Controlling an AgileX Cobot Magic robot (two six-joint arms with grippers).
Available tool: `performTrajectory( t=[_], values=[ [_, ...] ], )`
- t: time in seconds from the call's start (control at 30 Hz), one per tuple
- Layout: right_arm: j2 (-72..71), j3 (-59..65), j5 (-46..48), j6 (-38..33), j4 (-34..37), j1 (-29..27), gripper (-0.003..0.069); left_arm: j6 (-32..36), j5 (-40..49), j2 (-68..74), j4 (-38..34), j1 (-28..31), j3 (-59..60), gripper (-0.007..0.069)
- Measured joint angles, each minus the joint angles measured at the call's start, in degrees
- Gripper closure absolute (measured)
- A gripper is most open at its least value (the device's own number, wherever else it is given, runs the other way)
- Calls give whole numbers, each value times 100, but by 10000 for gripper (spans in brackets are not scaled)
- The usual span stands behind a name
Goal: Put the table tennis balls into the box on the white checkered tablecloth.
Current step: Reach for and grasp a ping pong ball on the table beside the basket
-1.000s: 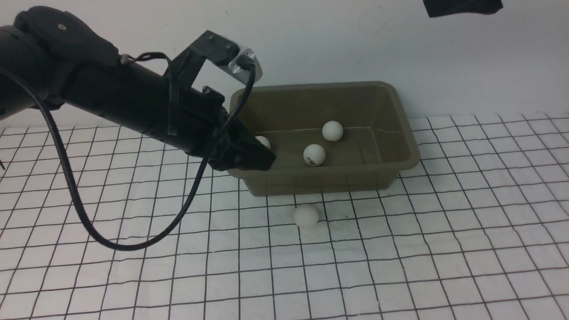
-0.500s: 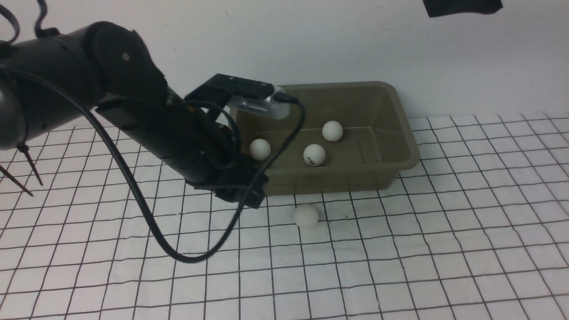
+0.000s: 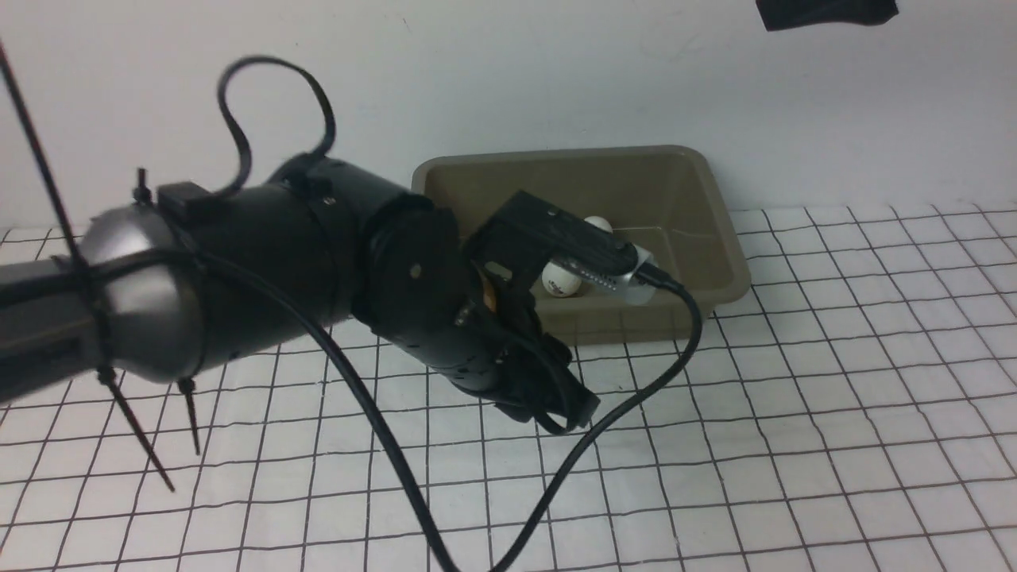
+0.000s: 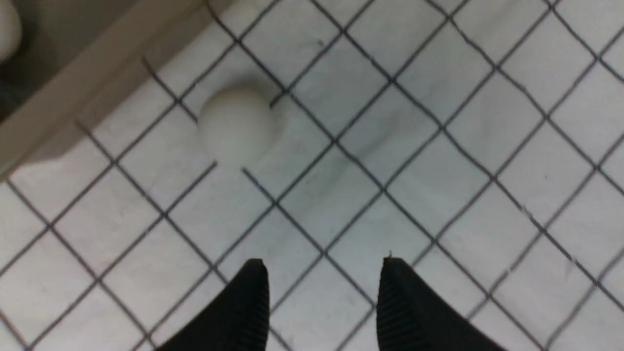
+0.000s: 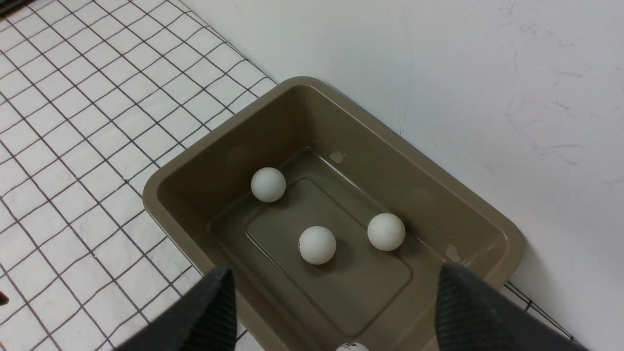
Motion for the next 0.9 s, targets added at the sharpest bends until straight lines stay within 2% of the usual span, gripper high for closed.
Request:
performTrajectory(
  t=[0.13, 0.3, 0.37, 0.57, 0.8, 0.9],
  values=[
    [0, 0, 0, 0, 0, 0, 164, -46, -1108, 598, 11, -18, 115, 346],
    [0, 0, 0, 0, 0, 0, 164, -169, -1508, 985, -19, -18, 115, 335],
    [0, 0, 0, 0, 0, 0, 164, -169, -1743, 1122, -31, -18, 107, 304],
    [0, 0, 0, 65, 0, 0, 164, -452, -1902, 1263, -73, -18, 14, 198],
    [0, 0, 0, 70, 0, 0, 164, -853, -1902, 1268, 59, -13, 14, 176],
    [0, 0, 0, 63, 0, 0, 164, -1359, -1856, 1354, 104, -13, 14, 174]
  ],
)
